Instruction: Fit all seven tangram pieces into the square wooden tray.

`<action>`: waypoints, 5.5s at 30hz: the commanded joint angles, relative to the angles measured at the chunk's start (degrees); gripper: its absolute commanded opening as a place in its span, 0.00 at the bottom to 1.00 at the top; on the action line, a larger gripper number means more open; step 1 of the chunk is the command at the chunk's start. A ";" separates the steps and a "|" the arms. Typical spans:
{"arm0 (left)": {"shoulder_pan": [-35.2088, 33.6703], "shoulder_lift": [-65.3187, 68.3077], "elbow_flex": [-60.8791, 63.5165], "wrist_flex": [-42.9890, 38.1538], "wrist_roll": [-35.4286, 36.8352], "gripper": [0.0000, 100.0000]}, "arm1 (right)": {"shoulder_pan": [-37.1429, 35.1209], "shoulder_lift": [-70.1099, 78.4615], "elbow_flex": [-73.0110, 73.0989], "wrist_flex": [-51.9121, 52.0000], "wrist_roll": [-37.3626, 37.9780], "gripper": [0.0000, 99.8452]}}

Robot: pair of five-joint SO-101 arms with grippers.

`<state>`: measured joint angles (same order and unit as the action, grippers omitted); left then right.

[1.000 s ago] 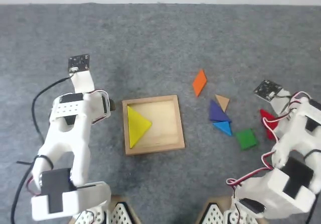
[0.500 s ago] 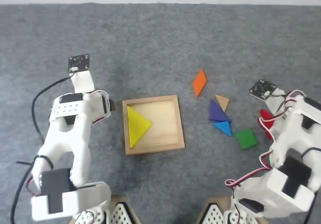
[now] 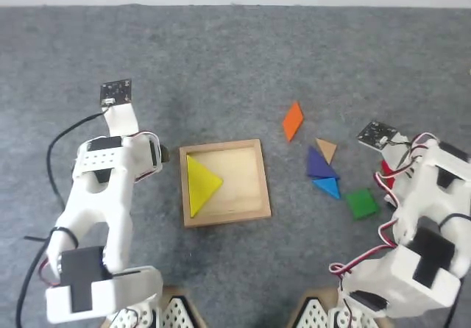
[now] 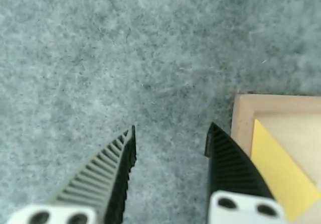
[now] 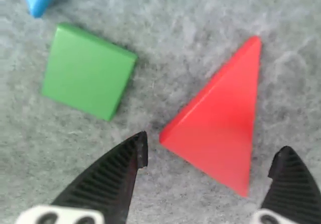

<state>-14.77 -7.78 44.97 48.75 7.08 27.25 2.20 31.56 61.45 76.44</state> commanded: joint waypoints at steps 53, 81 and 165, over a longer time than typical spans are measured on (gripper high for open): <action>0.18 -2.46 0.22 -1.14 -0.79 0.22 | -7.78 -14.81 0.09 -3.82 -18.20 0.05; 0.09 -2.55 -0.22 -1.14 -0.79 0.22 | -34.86 -39.52 -2.20 2.24 -36.13 0.03; 0.09 -2.55 -0.75 -0.79 -3.16 0.22 | -29.32 -12.62 -8.97 -8.48 -98.11 0.03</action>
<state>-14.86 -7.78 45.49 48.75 5.05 -4.13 -7.21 25.41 57.23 -21.32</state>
